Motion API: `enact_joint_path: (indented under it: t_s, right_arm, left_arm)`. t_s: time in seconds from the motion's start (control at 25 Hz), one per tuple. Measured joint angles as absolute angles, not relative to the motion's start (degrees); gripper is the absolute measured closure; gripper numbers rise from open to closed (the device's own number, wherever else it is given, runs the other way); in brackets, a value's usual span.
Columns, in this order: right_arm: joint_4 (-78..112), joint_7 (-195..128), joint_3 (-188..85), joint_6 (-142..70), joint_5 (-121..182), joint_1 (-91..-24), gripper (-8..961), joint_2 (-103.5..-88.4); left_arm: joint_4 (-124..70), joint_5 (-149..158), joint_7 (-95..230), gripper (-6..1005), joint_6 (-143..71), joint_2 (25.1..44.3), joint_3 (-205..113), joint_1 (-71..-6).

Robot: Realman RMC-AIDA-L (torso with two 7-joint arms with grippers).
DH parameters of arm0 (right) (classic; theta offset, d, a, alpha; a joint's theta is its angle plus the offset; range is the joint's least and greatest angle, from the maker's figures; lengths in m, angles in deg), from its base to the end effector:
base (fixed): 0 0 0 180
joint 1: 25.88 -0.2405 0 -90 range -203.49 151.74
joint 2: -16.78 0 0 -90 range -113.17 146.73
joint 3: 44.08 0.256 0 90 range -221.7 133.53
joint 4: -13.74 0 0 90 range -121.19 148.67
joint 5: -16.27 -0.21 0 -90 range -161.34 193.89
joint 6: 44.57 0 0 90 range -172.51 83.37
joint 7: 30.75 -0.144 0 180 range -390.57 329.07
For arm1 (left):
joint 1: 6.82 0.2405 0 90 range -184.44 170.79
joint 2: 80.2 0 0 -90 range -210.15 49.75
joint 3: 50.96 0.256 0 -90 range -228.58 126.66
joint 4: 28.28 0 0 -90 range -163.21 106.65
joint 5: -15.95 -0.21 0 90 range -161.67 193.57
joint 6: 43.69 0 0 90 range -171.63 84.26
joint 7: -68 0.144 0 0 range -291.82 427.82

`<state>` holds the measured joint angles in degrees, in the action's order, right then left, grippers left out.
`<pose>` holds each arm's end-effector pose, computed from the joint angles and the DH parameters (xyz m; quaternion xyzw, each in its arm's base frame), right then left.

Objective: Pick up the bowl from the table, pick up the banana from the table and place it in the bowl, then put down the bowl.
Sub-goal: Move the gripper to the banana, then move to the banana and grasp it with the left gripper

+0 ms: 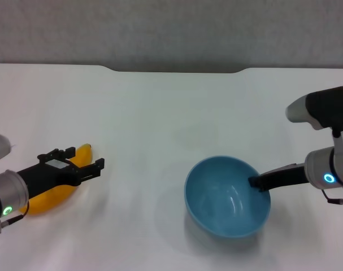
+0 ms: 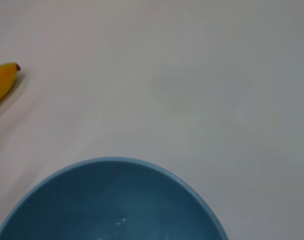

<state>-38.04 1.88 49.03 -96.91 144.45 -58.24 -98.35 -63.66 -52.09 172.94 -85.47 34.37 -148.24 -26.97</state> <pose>0.2463 0.3870 -0.0417 -0.8623 0.4418 -0.0191 0.2466 -0.3212 0.3549 -0.0206 -0.8538 -0.3310 -0.1733 0.3625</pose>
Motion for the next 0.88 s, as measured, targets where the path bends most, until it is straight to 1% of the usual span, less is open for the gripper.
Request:
enact_joint_path:
  t_s: [0.28,0.4,0.64,0.88]
  right_arm:
    - [-46.6,1.9,47.2,-93.7,144.3,-52.0,925,-98.36]
    - [-47.0,2.0,46.3,-93.2,144.3,-51.2,925,-98.36]
    - [-47.6,2.1,45.8,-93.0,144.3,-51.1,926,-98.36]
    - [-48.3,2.1,45.7,-93.2,144.2,-51.0,926,-98.35]
  left_arm:
    - [-66.8,-63.1,166.0,116,-78.6,35.68,-148.3,-27.2]
    - [-66.9,-66.1,163.4,125,-76.5,35.85,-148.3,-28.0]
    - [-66.8,-73.0,156.0,142,-74.1,35.00,-148.3,-29.9]
    - [-66.4,-81.3,150.7,160,-73.0,35.28,-148.4,-30.8]
